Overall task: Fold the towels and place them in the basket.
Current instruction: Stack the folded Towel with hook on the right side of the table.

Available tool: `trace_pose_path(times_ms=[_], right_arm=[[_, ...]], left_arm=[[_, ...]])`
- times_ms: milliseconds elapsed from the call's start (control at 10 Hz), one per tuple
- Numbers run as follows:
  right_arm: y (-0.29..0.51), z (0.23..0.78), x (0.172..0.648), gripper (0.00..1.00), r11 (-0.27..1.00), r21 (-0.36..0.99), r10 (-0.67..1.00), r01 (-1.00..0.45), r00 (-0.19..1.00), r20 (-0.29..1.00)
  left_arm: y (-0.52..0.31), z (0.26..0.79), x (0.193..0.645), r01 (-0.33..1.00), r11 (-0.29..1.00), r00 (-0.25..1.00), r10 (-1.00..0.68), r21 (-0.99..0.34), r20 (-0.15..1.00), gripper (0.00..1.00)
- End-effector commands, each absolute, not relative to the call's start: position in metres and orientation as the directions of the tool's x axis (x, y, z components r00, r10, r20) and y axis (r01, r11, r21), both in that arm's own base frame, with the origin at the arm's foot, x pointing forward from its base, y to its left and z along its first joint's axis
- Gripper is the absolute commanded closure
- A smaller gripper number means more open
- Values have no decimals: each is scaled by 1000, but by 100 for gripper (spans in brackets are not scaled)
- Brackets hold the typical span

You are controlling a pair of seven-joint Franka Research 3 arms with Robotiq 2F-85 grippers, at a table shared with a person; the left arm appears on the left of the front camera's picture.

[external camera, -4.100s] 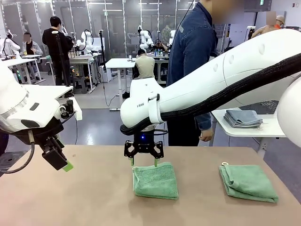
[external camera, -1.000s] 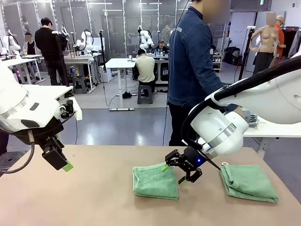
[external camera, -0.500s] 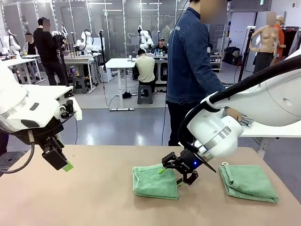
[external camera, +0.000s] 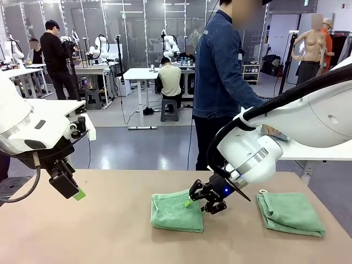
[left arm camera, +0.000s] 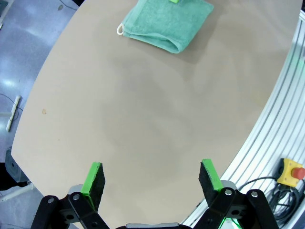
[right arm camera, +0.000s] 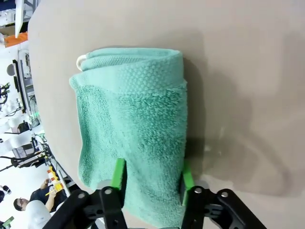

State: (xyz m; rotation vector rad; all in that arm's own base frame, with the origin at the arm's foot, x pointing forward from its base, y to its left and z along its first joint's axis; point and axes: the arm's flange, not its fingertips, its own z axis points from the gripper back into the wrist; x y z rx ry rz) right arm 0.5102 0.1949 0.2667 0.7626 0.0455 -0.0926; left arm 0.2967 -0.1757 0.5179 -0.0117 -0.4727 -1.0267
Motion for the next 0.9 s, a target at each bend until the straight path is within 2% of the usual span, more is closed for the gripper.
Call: trace_pose_path(times_ms=[0,600,800], right_arm=[[199,261,511,100,701,708,-74,80,996,-38],[202,265,510,100,700,712,-63,63,998,-26],[198,268,511,100,715,693,-67,96,995,-69]], left_arm=[[-178,517,298,814,537,433,-816,224,384,0],[-178,517,298,814,537,433,-816,224,384,0],[-178,517,298,814,537,433,-816,224,384,0]])
